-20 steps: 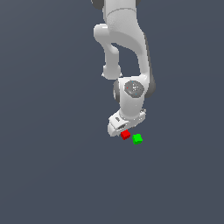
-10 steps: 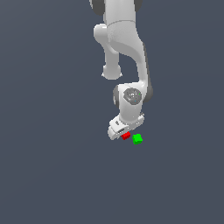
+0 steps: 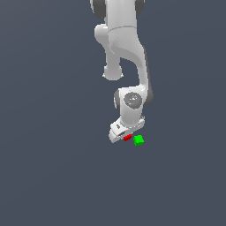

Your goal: Stack the red cube on top of the green cube.

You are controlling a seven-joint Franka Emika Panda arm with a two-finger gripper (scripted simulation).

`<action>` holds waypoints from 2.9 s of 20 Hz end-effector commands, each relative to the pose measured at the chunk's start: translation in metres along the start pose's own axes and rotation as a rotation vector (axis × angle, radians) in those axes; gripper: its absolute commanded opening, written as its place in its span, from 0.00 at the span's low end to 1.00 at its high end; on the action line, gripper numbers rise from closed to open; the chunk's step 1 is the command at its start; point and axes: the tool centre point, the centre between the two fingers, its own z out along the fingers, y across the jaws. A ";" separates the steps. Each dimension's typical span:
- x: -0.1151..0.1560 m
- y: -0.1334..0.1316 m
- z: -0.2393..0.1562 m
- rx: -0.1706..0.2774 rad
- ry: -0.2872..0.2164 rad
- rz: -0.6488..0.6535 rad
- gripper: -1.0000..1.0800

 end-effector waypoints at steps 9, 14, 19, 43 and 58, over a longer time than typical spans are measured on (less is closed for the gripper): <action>0.000 0.000 -0.001 0.000 0.001 -0.001 0.00; 0.000 0.000 -0.015 0.000 0.001 -0.001 0.00; -0.001 -0.001 -0.044 -0.001 0.000 0.000 0.00; 0.019 -0.016 -0.078 -0.001 0.001 -0.001 0.00; 0.054 -0.040 -0.044 0.000 0.001 -0.001 0.96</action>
